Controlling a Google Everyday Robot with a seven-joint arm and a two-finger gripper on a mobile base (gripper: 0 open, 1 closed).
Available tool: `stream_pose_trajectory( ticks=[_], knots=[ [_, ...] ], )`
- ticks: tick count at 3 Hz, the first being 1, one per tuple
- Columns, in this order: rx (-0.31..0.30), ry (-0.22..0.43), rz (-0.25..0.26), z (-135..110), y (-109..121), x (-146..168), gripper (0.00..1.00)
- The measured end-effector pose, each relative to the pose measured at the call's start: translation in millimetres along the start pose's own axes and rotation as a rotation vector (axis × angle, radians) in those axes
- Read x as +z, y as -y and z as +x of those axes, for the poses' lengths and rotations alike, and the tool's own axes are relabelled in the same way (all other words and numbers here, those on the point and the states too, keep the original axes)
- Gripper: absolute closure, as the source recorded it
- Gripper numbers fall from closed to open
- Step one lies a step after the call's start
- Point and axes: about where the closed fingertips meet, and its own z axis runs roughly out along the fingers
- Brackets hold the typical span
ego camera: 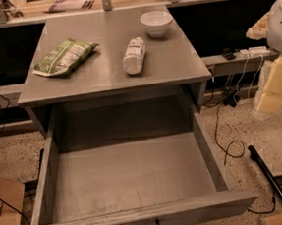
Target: Place blue plastic bottle into top drawer
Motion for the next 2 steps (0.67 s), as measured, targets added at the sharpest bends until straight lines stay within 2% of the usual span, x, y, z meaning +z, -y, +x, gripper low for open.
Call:
stream_pose_trajectory(
  ticks=[1,2],
  knots=[
    [0.0,0.0,0.0,0,0,0,0.0],
    [-0.023,0.048,-0.002,-26,9,11,0.0]
  ],
)
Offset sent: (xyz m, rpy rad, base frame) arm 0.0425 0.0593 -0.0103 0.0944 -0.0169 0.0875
